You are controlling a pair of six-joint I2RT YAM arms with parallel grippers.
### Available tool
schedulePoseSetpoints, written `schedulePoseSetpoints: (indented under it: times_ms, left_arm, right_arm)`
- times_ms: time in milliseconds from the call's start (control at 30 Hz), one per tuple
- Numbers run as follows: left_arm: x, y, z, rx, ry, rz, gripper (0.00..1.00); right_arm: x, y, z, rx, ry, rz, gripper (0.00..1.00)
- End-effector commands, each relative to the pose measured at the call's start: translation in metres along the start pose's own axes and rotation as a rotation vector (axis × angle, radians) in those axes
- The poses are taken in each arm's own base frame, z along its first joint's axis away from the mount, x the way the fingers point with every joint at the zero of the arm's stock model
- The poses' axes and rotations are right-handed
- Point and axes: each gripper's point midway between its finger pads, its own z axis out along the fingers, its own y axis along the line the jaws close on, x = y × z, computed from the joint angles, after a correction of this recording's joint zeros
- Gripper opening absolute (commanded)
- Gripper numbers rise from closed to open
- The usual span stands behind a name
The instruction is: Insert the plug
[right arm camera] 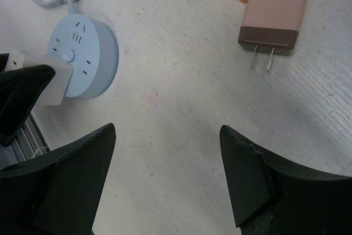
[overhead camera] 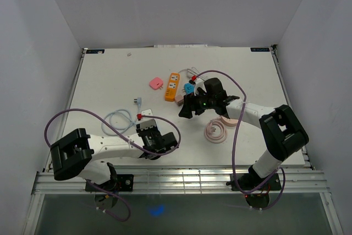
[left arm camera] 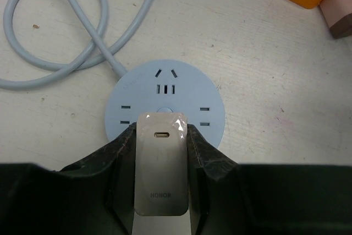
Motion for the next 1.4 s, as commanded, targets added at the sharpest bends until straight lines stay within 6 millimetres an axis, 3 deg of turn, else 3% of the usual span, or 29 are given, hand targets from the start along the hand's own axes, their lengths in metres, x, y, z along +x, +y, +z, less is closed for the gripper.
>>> schedulePoseSetpoints:
  times_ms: [0,100,133,233,267,333,367,500,633,800,933,1167,1367]
  left_arm:
    - [0.075,0.019,-0.011,-0.011,0.340,0.097,0.00]
    - [0.068,0.010,-0.012,0.014,0.348,0.106,0.11]
    - [0.066,0.005,-0.013,0.030,0.356,0.097,0.23]
    - [0.055,0.000,-0.014,0.048,0.354,0.100,0.41]
    - [0.049,-0.001,-0.014,0.049,0.342,0.092,0.51]
    - [0.036,-0.004,-0.017,0.049,0.325,0.095,0.57]
    - [0.028,-0.006,-0.017,0.053,0.306,0.085,0.68]
    - [0.006,-0.011,-0.019,0.049,0.269,0.107,0.79]
    - [-0.012,-0.019,-0.025,0.073,0.253,0.100,0.79]
    - [-0.021,-0.023,-0.034,0.119,0.273,0.088,0.80]
    - [-0.025,-0.023,-0.045,0.180,0.318,0.061,0.84]
    - [-0.056,-0.012,-0.050,0.270,0.379,-0.046,0.90]
    - [-0.047,-0.014,-0.044,0.272,0.453,0.016,0.90]
  right_arm:
    - [-0.024,0.009,-0.004,-0.027,-0.065,-0.033,0.81]
    - [-0.024,0.009,-0.004,-0.027,-0.063,-0.032,0.81]
    - [-0.024,0.009,-0.004,-0.025,-0.064,-0.032,0.81]
    - [-0.024,0.008,-0.004,-0.022,-0.064,-0.032,0.81]
    - [-0.025,0.008,-0.004,-0.023,-0.066,-0.034,0.81]
    - [-0.024,0.009,-0.004,-0.027,-0.064,-0.034,0.81]
    - [-0.024,0.010,-0.004,-0.030,-0.064,-0.035,0.81]
    - [-0.025,0.009,-0.005,-0.023,-0.068,-0.036,0.81]
    - [-0.025,0.008,-0.005,-0.022,-0.067,-0.034,0.82]
    - [-0.025,0.009,-0.003,-0.030,-0.063,-0.035,0.81]
    - [-0.022,0.011,0.000,-0.052,-0.043,-0.034,0.82]
    - [-0.024,0.020,0.005,-0.081,-0.027,-0.055,0.89]
    - [-0.028,0.019,0.005,-0.053,-0.024,-0.066,0.90]
